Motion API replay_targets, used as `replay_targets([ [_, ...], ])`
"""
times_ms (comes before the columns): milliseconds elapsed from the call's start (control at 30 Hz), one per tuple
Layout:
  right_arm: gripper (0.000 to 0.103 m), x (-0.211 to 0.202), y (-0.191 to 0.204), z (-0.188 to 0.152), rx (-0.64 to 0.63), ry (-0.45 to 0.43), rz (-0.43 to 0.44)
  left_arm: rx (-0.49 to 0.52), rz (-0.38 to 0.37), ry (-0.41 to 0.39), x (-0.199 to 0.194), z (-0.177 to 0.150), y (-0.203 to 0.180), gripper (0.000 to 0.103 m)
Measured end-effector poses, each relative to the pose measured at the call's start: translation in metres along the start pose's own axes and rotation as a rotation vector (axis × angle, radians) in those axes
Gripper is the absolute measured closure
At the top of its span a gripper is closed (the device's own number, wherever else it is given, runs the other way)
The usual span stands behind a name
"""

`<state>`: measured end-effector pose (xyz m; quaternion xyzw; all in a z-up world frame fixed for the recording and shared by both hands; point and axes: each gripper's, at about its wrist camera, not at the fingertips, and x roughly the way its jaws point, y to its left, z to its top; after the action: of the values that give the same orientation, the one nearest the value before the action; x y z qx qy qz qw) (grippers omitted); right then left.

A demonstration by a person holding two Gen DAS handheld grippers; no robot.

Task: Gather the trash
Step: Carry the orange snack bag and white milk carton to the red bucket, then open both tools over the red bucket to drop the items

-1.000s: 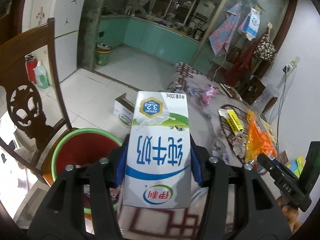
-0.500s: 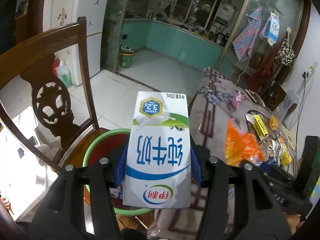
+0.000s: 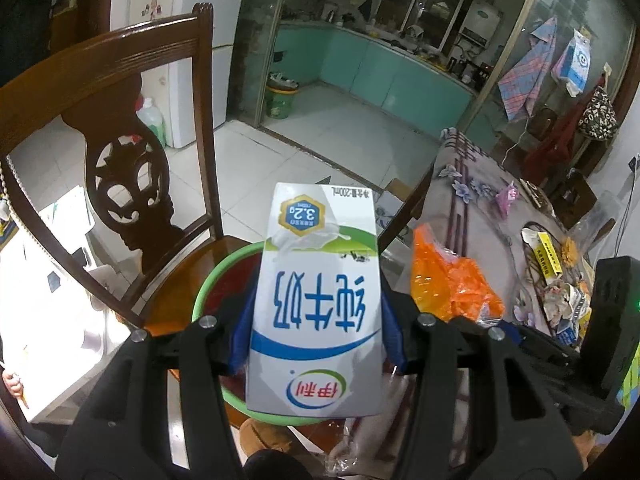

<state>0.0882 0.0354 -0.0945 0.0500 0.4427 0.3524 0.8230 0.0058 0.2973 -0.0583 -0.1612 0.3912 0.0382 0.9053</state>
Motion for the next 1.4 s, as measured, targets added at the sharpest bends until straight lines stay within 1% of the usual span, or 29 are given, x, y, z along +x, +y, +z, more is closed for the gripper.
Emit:
replay_targets([
  [33, 0.050, 0.001, 0.002, -0.001, -0.007, 0.002, -0.005, -0.009, -0.005, -0.003, -0.001, 0.000, 0.000, 0.052],
  [100, 0.044, 0.003, 0.003, -0.001, -0.021, -0.003, -0.029, -0.023, -0.008, -0.020, -0.004, 0.001, 0.002, 0.042],
  [133, 0.042, 0.002, 0.002, -0.002, -0.019, -0.010, -0.040, -0.025, -0.006, -0.029, -0.005, 0.002, 0.002, 0.034],
  [167, 0.042, 0.000, 0.000, -0.003, -0.011, -0.015, -0.046, -0.026, -0.001, -0.036, -0.006, 0.003, 0.001, 0.033],
  [300, 0.042, -0.009, -0.016, -0.008, 0.051, -0.017, -0.035, -0.025, -0.007, -0.014, -0.002, 0.001, -0.002, 0.032],
  [433, 0.042, -0.028, -0.028, -0.014, 0.081, -0.041, -0.046, -0.019, -0.015, -0.020, -0.003, 0.001, -0.008, 0.031],
  [500, 0.042, -0.043, -0.033, -0.020, 0.081, -0.059, -0.071, -0.027, -0.037, -0.022, -0.004, 0.001, -0.014, 0.031],
  [567, 0.039, -0.056, -0.037, -0.027, 0.076, -0.074, -0.098, -0.020, -0.065, -0.018, -0.003, 0.001, -0.025, 0.031],
  [700, 0.035, -0.091, -0.054, -0.043, 0.071, -0.111, -0.165, 0.050, -0.091, -0.016, -0.003, 0.000, -0.056, 0.030],
  [733, 0.031, -0.100, -0.061, -0.047, 0.077, -0.118, -0.183, 0.072, -0.094, -0.014, -0.002, -0.001, -0.066, 0.030],
  [767, 0.029, -0.106, -0.066, -0.049, 0.085, -0.122, -0.197, 0.083, -0.097, -0.011, -0.002, -0.002, -0.071, 0.030],
  [867, 0.029, -0.135, -0.092, -0.060, 0.130, -0.151, -0.245, 0.105, -0.114, 0.001, 0.002, -0.005, -0.089, 0.030],
  [967, 0.028, -0.166, -0.120, -0.071, 0.158, -0.179, -0.321, 0.115, -0.145, 0.021, 0.008, -0.008, -0.105, 0.030],
  [1033, 0.023, -0.192, -0.148, -0.076, 0.185, -0.205, -0.398, 0.122, -0.168, 0.039, 0.012, -0.011, -0.119, 0.030],
  [1100, 0.021, -0.217, -0.175, -0.078, 0.207, -0.236, -0.475, 0.133, -0.184, 0.046, 0.013, -0.014, -0.130, 0.030],
  [1167, 0.021, -0.238, -0.200, -0.075, 0.203, -0.247, -0.573, 0.158, -0.205, 0.046, 0.014, -0.017, -0.149, 0.027],
  [1200, 0.019, -0.254, -0.220, -0.072, 0.198, -0.250, -0.655, 0.167, -0.212, 0.045, 0.014, -0.018, -0.155, 0.027],
  [1233, 0.012, -0.263, -0.235, -0.071, 0.202, -0.251, -0.697, 0.185, -0.222, 0.044, 0.015, -0.020, -0.166, 0.026],
  [1267, 0.011, -0.272, -0.255, -0.069, 0.225, -0.242, -0.726, 0.196, -0.229, 0.045, 0.016, -0.022, -0.173, 0.026],
  [1367, 0.011, -0.285, -0.303, -0.072, 0.331, -0.214, -0.708, 0.242, -0.266, 0.061, 0.021, -0.029, -0.204, 0.025],
  [1400, 0.011, -0.283, -0.322, -0.071, 0.365, -0.187, -0.688, 0.265, -0.281, 0.070, 0.023, -0.033, -0.218, 0.025],
])
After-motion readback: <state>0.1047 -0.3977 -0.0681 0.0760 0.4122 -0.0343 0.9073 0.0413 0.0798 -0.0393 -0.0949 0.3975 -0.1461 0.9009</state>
